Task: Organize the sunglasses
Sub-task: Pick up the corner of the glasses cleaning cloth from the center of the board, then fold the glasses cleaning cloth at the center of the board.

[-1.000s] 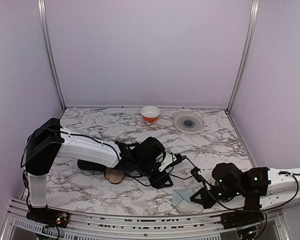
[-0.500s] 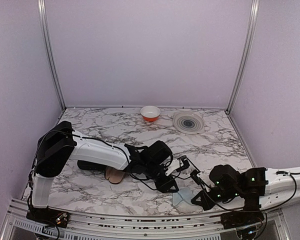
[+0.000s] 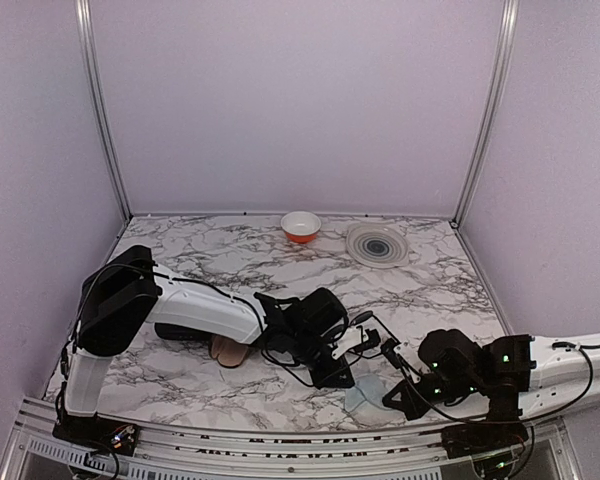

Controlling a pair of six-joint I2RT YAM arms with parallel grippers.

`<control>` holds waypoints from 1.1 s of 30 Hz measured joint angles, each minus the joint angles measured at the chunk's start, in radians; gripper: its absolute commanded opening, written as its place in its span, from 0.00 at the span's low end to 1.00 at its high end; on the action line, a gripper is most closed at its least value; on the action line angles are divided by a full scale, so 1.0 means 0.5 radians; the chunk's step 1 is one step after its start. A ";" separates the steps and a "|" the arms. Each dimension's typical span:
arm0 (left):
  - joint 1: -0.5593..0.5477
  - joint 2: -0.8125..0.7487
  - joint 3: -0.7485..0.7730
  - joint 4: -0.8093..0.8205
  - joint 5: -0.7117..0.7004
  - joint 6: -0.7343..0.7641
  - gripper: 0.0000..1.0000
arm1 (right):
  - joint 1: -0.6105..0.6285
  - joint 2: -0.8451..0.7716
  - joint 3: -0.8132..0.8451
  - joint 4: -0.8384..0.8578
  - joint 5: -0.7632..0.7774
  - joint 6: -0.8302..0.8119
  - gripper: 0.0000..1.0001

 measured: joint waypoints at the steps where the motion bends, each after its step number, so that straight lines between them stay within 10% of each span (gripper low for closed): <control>1: 0.000 0.000 0.000 -0.001 0.005 -0.011 0.00 | 0.000 0.000 0.000 0.003 0.006 0.001 0.00; 11: 0.000 -0.060 -0.070 0.034 -0.024 -0.063 0.00 | 0.000 -0.041 0.043 0.041 0.107 -0.015 0.00; 33: -0.011 -1.215 -0.838 0.129 -0.857 -0.444 0.00 | 0.000 0.056 0.372 0.523 0.517 -0.401 0.00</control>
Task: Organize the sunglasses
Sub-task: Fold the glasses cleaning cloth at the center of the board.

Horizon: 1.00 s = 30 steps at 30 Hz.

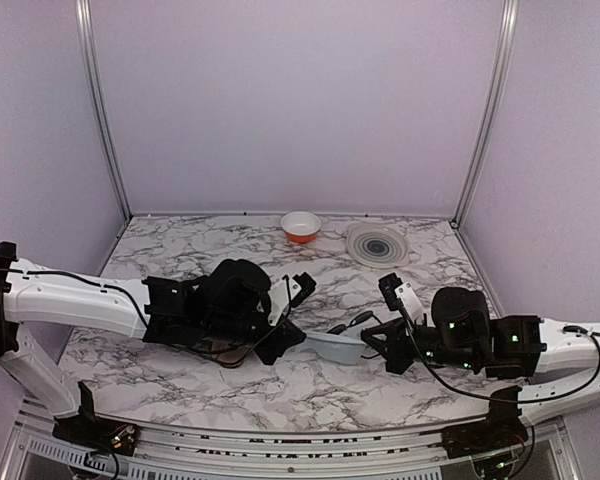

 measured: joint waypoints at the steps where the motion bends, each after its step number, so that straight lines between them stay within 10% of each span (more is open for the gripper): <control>1: -0.010 -0.030 -0.028 -0.001 -0.007 -0.017 0.00 | 0.000 0.002 0.000 0.011 -0.005 0.000 0.00; 19: -0.137 -0.152 -0.182 -0.127 -0.267 -0.353 0.00 | -0.011 0.506 0.123 0.140 -0.030 0.021 0.02; 23: -0.019 0.033 -0.142 -0.179 -0.301 -0.420 0.39 | -0.156 0.900 0.333 0.182 -0.033 -0.049 0.39; 30: 0.204 0.309 0.018 -0.282 -0.401 -0.436 0.85 | -0.388 1.434 0.764 0.167 -0.050 -0.188 0.47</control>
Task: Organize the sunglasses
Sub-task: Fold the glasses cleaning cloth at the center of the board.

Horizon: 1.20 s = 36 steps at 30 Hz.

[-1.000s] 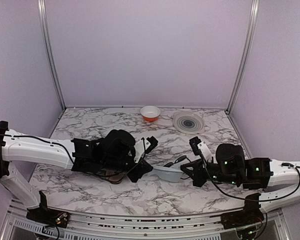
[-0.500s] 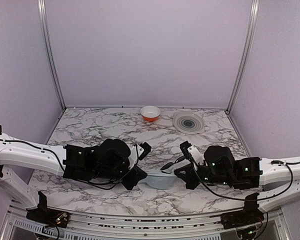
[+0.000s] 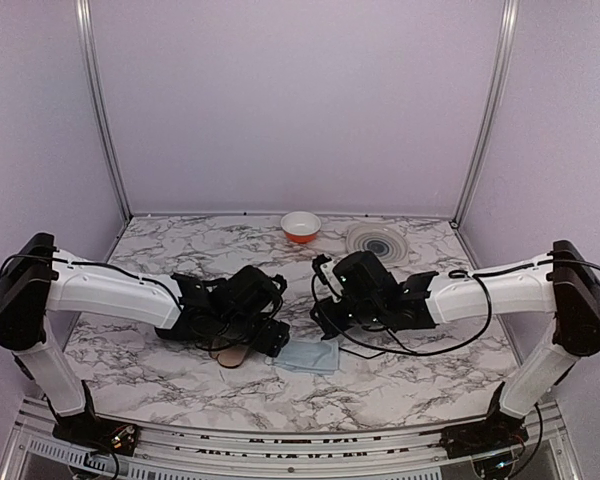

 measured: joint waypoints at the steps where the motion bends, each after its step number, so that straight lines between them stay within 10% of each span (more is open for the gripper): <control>1: 0.007 -0.008 0.005 -0.008 -0.021 0.011 0.85 | 0.000 0.030 0.053 -0.028 -0.001 -0.034 0.47; 36: -0.135 -0.140 -0.613 0.665 0.186 1.408 0.38 | 0.259 -0.581 -0.700 0.082 -0.207 -0.274 0.40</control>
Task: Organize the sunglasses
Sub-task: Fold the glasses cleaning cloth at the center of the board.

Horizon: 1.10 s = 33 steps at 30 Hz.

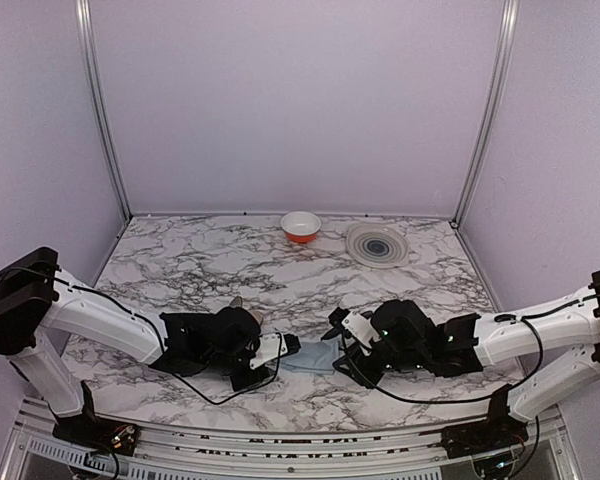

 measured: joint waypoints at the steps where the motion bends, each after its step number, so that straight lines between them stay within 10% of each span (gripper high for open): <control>1: 0.003 0.021 0.000 0.013 -0.011 0.016 0.36 | 0.000 0.005 0.000 0.009 -0.001 0.000 0.39; 23: 0.040 0.175 0.050 0.095 -0.077 0.085 0.00 | 0.000 0.021 -0.067 0.081 -0.002 0.002 0.38; 33: 0.026 0.011 0.053 -0.195 0.073 -0.137 0.00 | 0.005 0.027 -0.067 0.080 -0.071 0.004 0.36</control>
